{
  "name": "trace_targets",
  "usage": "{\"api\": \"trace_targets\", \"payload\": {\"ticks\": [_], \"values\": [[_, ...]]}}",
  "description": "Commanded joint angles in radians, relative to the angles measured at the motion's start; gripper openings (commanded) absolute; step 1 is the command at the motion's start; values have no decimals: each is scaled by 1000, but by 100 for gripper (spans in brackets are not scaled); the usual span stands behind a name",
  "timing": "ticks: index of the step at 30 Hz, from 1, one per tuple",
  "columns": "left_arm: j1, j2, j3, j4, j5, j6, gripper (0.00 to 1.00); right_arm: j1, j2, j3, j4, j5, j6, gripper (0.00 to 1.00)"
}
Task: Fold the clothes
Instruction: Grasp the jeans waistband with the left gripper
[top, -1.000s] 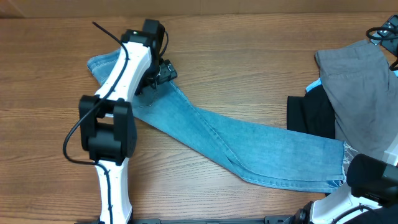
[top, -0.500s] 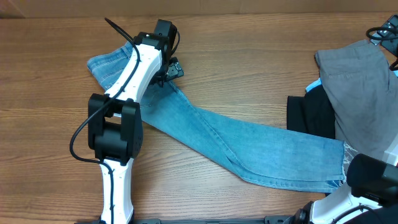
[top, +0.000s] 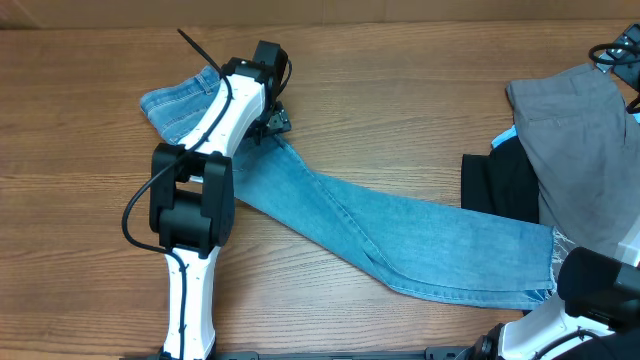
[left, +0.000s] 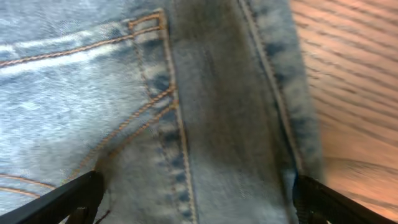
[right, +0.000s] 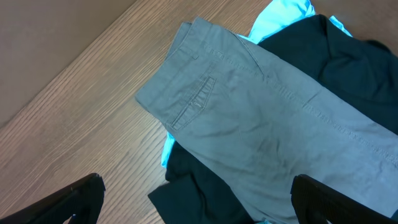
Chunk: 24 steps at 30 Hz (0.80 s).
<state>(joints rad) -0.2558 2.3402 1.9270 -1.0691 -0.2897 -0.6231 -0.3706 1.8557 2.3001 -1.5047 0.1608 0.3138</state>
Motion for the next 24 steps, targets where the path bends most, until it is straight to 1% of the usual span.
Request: {"api": "trace_targets", "payload": {"ticks": [1, 7, 12, 19, 24], "values": [[-6, 10, 21, -22, -89, 26, 100, 1, -31, 16, 3, -2, 3, 100], [4, 10, 21, -89, -151, 25, 100, 1, -31, 16, 3, -2, 4, 100], [27, 10, 21, -142, -166, 10, 100, 1, -31, 16, 3, -2, 3, 100], [75, 9, 21, -225, -171, -40, 100, 1, -31, 16, 3, -2, 4, 100], [129, 8, 23, -293, -174, -111, 100, 1, -31, 16, 3, -2, 4, 100]]}}
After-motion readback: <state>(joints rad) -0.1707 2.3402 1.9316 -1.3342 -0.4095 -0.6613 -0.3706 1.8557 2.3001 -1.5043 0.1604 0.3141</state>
